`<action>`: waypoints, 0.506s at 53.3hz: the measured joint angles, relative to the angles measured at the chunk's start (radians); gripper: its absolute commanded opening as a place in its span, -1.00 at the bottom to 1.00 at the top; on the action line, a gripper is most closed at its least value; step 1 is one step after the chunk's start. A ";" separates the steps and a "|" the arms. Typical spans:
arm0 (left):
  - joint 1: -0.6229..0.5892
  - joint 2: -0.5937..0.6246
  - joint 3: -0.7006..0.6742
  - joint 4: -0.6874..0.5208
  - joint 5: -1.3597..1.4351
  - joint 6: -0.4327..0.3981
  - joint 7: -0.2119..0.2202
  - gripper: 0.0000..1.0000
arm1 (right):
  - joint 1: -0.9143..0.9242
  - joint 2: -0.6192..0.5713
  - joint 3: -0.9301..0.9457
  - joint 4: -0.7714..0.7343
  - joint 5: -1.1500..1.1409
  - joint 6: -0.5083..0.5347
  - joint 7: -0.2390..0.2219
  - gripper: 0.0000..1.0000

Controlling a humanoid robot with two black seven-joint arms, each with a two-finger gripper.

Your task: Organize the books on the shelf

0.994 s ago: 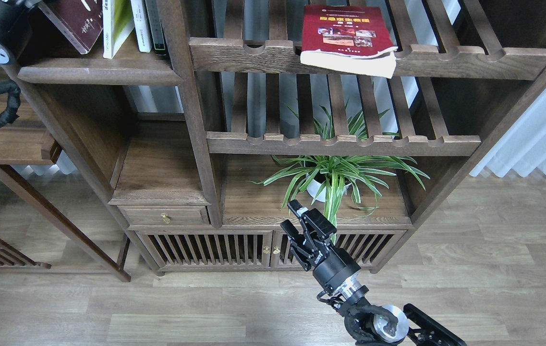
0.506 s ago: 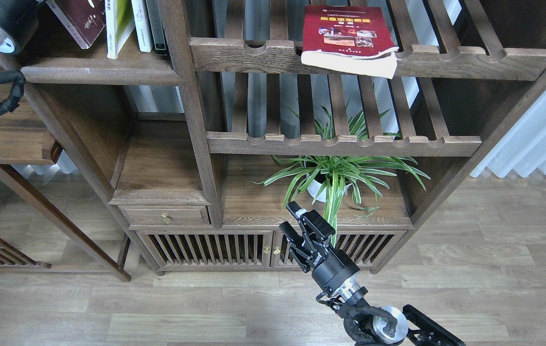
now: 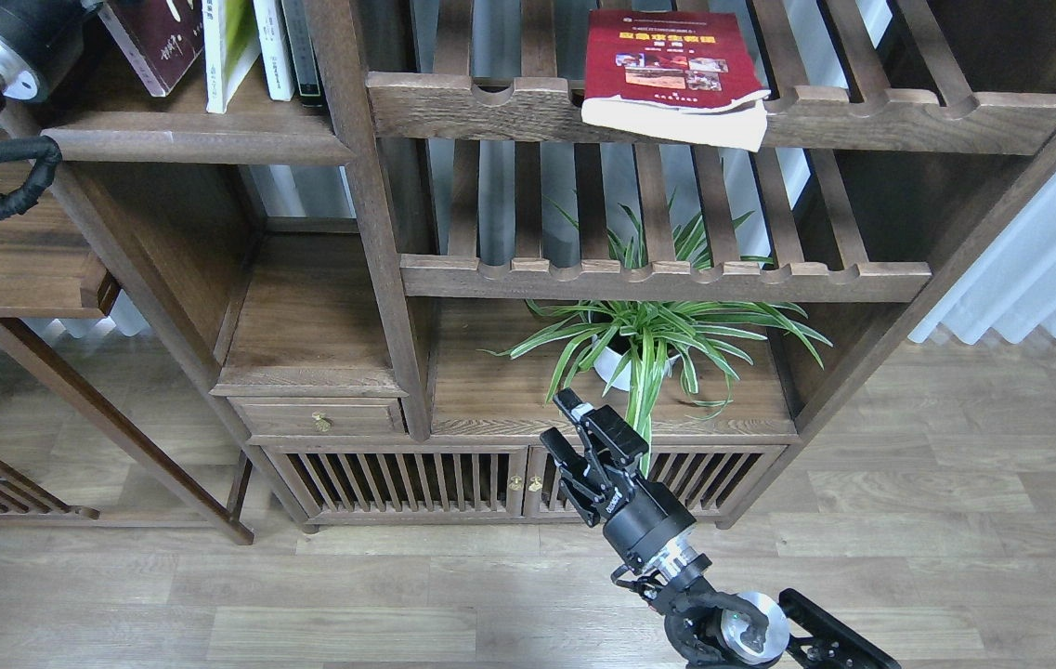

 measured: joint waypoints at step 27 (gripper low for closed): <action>-0.003 -0.007 0.033 -0.002 -0.002 -0.004 -0.037 -0.36 | -0.002 0.000 0.002 -0.001 0.000 0.000 0.000 0.49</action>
